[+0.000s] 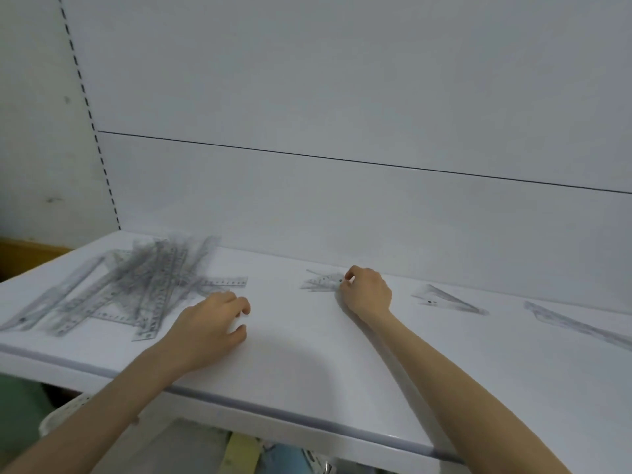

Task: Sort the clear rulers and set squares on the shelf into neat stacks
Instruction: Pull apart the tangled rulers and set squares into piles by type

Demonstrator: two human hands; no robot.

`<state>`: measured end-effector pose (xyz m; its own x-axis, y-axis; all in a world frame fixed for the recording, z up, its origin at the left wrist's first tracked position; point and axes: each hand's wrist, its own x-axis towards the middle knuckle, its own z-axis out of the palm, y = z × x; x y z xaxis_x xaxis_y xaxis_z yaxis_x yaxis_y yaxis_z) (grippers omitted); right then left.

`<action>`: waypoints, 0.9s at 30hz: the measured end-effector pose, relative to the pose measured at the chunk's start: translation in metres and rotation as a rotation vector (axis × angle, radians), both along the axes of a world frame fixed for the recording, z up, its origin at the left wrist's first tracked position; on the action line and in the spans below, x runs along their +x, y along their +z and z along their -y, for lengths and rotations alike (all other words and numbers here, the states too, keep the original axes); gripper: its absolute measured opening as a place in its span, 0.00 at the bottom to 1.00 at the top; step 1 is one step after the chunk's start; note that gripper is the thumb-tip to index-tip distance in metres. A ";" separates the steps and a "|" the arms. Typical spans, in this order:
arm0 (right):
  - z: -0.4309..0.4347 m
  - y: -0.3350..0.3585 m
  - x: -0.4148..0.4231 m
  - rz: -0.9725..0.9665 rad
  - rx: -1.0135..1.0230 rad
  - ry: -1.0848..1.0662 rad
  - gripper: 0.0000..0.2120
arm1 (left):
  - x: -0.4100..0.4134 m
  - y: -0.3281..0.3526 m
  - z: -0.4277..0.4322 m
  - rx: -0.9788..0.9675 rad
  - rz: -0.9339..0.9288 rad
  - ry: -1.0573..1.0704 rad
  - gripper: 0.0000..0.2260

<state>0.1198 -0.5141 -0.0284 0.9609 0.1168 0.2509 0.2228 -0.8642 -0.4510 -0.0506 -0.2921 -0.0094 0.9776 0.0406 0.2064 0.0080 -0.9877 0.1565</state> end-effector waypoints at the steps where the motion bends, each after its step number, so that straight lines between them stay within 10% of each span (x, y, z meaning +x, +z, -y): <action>1: 0.000 -0.002 0.001 0.028 -0.042 0.002 0.13 | 0.000 0.000 -0.002 0.002 0.002 0.003 0.11; 15: 0.010 0.020 -0.049 0.479 -0.382 0.364 0.12 | -0.025 0.008 -0.027 0.118 -0.026 0.014 0.16; 27: -0.108 0.025 -0.127 0.436 -0.339 0.573 0.06 | -0.066 0.023 -0.141 0.112 0.045 0.055 0.13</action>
<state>-0.0072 -0.4056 -0.0034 0.5512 0.7007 0.4530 0.7704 -0.6359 0.0462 -0.1163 -0.1513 0.0131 0.9642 0.0682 0.2563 0.0581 -0.9972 0.0471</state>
